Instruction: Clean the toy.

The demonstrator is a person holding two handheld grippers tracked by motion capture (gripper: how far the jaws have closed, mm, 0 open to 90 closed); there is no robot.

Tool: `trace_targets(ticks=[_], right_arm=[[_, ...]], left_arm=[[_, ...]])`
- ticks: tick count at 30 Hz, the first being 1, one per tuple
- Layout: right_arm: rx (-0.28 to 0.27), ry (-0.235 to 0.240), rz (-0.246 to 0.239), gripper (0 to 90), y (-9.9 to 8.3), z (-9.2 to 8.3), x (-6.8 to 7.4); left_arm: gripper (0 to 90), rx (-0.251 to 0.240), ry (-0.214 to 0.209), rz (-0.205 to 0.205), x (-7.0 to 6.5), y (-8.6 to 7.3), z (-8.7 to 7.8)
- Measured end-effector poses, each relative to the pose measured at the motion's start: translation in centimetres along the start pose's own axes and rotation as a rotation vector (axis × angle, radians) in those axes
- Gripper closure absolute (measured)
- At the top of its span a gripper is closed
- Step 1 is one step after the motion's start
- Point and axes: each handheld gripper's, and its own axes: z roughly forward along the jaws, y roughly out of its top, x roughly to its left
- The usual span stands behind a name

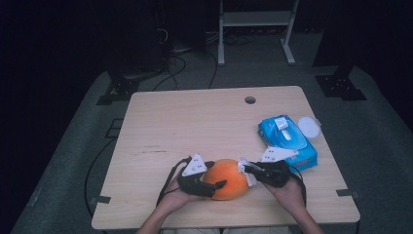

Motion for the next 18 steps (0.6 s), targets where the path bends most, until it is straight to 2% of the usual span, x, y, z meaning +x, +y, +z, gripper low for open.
trace_targets(ticks=[2, 4, 6, 7, 10, 16, 18], right_arm=[[-0.026, 0.014, -0.032, 81.6, 0.3, 0.1, 0.6], [-0.058, 0.046, -0.046, 81.5, 0.7, 0.3, 1.1], [-0.056, 0.033, -0.064, 81.5, 0.9, 0.5, 1.5], [-0.058, 0.033, -0.061, 81.6, 0.8, 0.5, 1.4], [-0.055, 0.047, -0.019, 81.6, 0.3, 0.5, 0.7], [-0.018, 0.045, 0.051, 81.5, -1.0, 0.7, -0.8], [-0.031, 0.042, 0.054, 81.5, -0.8, 0.3, -0.7]], left_arm=[[18.7, -0.041, -0.015, 0.007, 0.0, 0.4, -0.1], [17.7, -0.025, -0.008, 0.004, -0.1, 0.4, 0.2], [22.3, -0.017, -0.006, -0.002, 0.0, 0.0, 0.2], [24.3, -0.011, -0.008, -0.017, 0.1, -0.1, 0.2], [28.3, -0.003, -0.002, -0.019, 0.2, -0.5, 0.1], [29.2, -0.002, 0.000, -0.031, 0.6, -0.7, 0.1], [29.2, 0.000, 0.003, -0.034, 0.7, -0.7, 0.0]])
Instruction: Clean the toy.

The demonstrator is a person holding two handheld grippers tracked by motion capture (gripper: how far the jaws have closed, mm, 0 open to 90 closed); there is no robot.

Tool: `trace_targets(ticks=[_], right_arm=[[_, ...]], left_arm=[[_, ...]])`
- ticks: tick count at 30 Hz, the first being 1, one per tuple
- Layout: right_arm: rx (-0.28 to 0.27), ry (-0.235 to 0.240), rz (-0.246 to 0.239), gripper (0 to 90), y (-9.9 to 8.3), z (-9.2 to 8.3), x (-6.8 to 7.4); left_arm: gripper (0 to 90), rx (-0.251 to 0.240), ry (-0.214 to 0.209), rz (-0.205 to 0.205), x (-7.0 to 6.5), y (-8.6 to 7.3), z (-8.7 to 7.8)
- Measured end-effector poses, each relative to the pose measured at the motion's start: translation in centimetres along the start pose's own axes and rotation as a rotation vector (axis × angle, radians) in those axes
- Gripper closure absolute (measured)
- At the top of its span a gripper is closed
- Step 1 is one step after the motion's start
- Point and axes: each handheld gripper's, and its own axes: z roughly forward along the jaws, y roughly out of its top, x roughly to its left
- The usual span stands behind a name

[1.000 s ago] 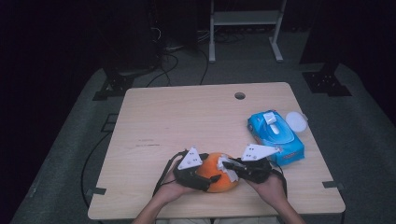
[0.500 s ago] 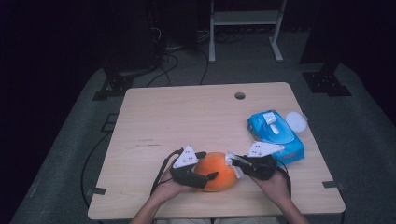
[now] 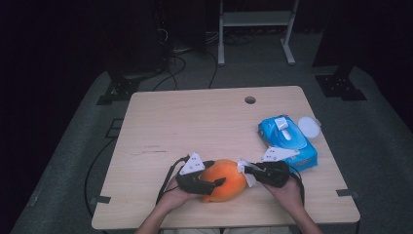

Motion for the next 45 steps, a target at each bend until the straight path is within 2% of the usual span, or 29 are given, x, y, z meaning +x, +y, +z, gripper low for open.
trace_targets(ticks=[2, 3, 5, 6, 8, 11, 13, 17, 19, 22, 24, 26, 28, 30, 32, 35, 37, 39, 40, 42, 45], right_arm=[[-0.031, 0.028, -0.027, 81.5, 0.7, -0.4, 1.0], [-0.044, 0.047, -0.059, 81.4, 1.1, -0.5, 1.7], [-0.033, 0.043, -0.096, 81.3, 1.3, -0.3, 2.4], [-0.027, 0.040, -0.095, 81.3, 1.1, -0.2, 2.3], [-0.019, 0.047, -0.041, 81.3, 0.5, 0.1, 1.4], [0.021, 0.001, 0.009, 81.4, -0.4, 0.2, 0.1], [0.007, 0.017, 0.035, 81.2, -0.5, 0.0, 0.0], [-0.047, 0.068, -0.017, 81.3, 0.6, -0.6, 1.4], [-0.022, 0.052, -0.045, 81.3, 0.6, -0.1, 1.7], [-0.004, 0.070, 0.021, 81.2, -0.4, 0.5, 0.5], [0.015, 0.052, 0.042, 81.2, -0.6, 0.4, -0.1], [0.017, 0.029, 0.036, 81.1, -0.4, 0.2, -0.1], [-0.018, 0.043, 0.037, 81.1, 0.1, -0.2, 0.4], [-0.039, 0.050, 0.004, 81.1, 0.8, -0.3, 1.1], [-0.027, 0.050, -0.007, 81.1, 0.9, 0.1, 1.4], [-0.002, 0.054, 0.028, 81.1, 0.0, 0.6, 0.6], [0.016, 0.021, 0.044, 81.2, -0.1, 0.4, 0.2], [0.000, 0.000, 0.057, 81.1, 0.0, 0.1, 0.0], [-0.014, 0.006, 0.060, 81.1, 0.2, 0.0, 0.2], [-0.033, 0.008, 0.037, 80.9, 0.7, 0.1, 0.7], [-0.021, 0.012, 0.010, 80.9, 0.7, 0.7, 1.1]], left_arm=[[29.2, -0.005, 0.001, -0.013, 0.3, -0.1, -0.1], [29.2, -0.003, 0.000, -0.016, 0.4, -0.1, -0.1], [29.4, -0.001, -0.004, -0.016, 0.6, -0.1, -0.3], [29.8, 0.002, -0.005, -0.018, 0.7, -0.1, -0.4], [30.3, -0.001, -0.002, -0.024, 0.8, -0.3, -0.4], [30.5, 0.001, -0.004, -0.024, 0.9, -0.3, -0.5], [30.4, -0.002, -0.006, -0.029, 1.1, -0.4, -0.7], [30.4, -0.011, -0.009, -0.046, 1.3, -0.5, -0.7], [30.4, -0.008, -0.010, -0.041, 1.3, -0.5, -0.6], [30.4, -0.009, -0.006, -0.032, 1.0, -0.5, -0.4], [30.4, -0.008, -0.008, -0.027, 1.1, -0.4, -0.5], [30.1, -0.012, -0.015, -0.037, 1.2, -0.5, -0.5], [30.0, -0.013, -0.018, -0.036, 1.1, -0.4, -0.4], [29.9, -0.009, -0.021, -0.021, 0.8, -0.4, -0.2], [29.5, -0.005, -0.022, -0.018, 0.4, -0.3, -0.1], [27.8, -0.004, -0.053, -0.020, 0.0, -0.1, -0.1], [25.3, -0.003, -0.072, -0.018, 0.0, 0.0, -0.2], [24.0, -0.007, -0.086, -0.024, 0.0, 0.0, -0.2], [24.0, -0.007, -0.087, -0.020, -0.1, -0.1, -0.1], [23.9, -0.001, -0.090, -0.009, -0.2, -0.1, -0.1], [21.6, -0.001, -0.100, -0.017, 0.1, 0.1, -0.2]])
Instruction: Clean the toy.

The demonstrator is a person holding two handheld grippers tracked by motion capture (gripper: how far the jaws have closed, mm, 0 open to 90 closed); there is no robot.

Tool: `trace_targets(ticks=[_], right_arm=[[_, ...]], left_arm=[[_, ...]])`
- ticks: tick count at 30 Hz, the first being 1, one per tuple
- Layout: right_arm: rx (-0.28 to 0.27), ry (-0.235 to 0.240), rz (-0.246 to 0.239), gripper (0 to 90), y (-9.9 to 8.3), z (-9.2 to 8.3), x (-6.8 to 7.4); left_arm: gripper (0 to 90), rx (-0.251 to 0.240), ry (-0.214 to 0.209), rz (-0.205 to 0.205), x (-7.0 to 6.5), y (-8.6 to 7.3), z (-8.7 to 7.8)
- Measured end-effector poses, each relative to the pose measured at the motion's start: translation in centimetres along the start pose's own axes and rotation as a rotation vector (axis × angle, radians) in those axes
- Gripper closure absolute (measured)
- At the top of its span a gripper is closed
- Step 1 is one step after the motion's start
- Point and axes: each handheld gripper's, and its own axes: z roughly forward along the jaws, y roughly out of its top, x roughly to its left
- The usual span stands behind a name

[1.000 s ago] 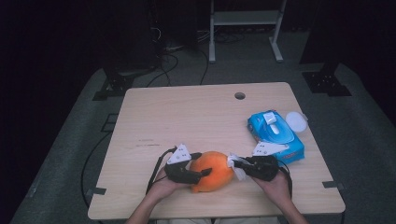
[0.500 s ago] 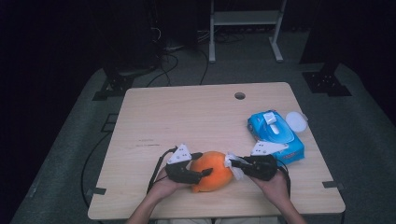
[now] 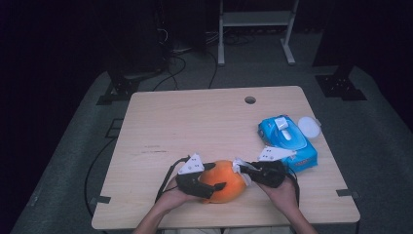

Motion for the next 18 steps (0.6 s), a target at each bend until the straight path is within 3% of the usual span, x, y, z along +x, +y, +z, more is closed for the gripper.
trace_targets(ticks=[2, 3, 4, 5, 7, 11, 15, 18], right_arm=[[0.010, 0.003, -0.013, 81.1, -0.3, 0.0, -0.1], [0.017, -0.003, -0.022, 81.2, -0.3, -0.1, -0.1], [0.013, 0.009, -0.017, 81.2, -0.3, -0.2, -0.1], [0.011, 0.014, -0.016, 81.2, -0.3, -0.3, 0.0], [0.007, 0.012, -0.021, 81.3, -0.1, -0.3, 0.2], [-0.015, 0.015, -0.012, 81.3, 0.6, -0.3, 0.2], [-0.055, 0.005, -0.026, 81.3, 1.3, -0.9, 0.5], [-0.042, -0.019, -0.057, 81.4, 1.5, -0.8, 0.9]], left_arm=[[17.1, 0.011, 0.019, -0.029, 0.3, 0.1, 0.0], [9.6, 0.034, 0.042, -0.055, 0.6, 0.1, 0.1], [6.0, 0.040, 0.036, -0.066, 0.8, 0.0, 0.2], [6.1, 0.040, 0.023, -0.083, 0.9, -0.2, 0.3], [12.5, 0.039, 0.011, -0.076, 0.8, -0.4, 0.5], [35.2, 0.008, 0.097, 0.031, -0.5, 0.5, 0.7], [38.9, -0.024, 0.163, 0.125, -1.9, 1.0, 1.6], [38.2, -0.012, 0.169, 0.159, -2.5, 1.1, 1.9]])
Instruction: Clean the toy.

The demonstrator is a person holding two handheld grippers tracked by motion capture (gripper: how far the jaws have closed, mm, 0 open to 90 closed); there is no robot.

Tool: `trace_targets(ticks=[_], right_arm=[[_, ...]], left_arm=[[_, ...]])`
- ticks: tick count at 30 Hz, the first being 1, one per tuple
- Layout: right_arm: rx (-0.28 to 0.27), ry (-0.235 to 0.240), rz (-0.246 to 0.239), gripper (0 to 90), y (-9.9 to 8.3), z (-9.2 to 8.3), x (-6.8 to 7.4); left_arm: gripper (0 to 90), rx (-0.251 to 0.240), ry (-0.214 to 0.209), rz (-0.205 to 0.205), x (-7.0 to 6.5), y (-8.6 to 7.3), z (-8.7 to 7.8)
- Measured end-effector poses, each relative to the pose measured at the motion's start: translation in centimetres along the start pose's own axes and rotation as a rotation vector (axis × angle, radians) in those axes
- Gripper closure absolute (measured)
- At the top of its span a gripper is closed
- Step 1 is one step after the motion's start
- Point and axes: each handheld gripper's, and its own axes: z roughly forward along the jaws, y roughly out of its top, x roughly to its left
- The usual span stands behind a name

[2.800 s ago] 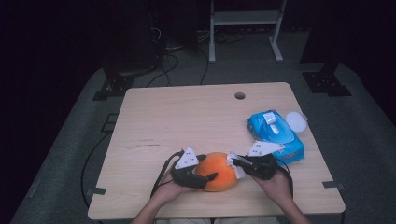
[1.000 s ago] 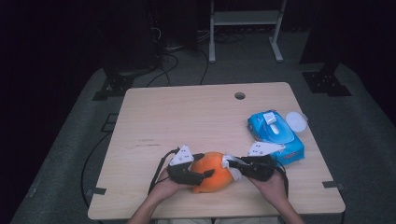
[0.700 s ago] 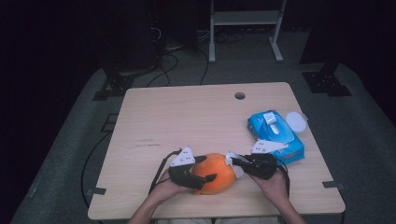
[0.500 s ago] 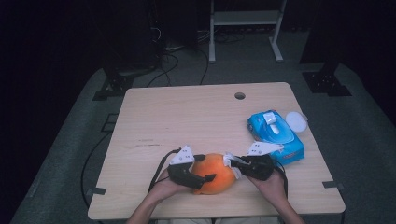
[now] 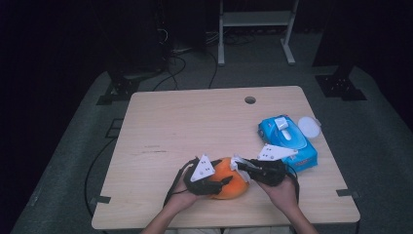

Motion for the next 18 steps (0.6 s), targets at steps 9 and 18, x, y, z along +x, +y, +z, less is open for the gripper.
trace_targets(ticks=[9, 18], right_arm=[[0.078, 0.018, -0.034, 81.6, -1.2, 0.2, -0.1], [0.027, -0.008, -0.074, 81.7, 0.7, 0.2, 1.4]], left_arm=[[8.0, 0.028, -0.114, -0.199, 2.2, -1.1, -0.1], [39.4, -0.026, 0.053, -0.009, 0.5, 0.0, -0.7]])
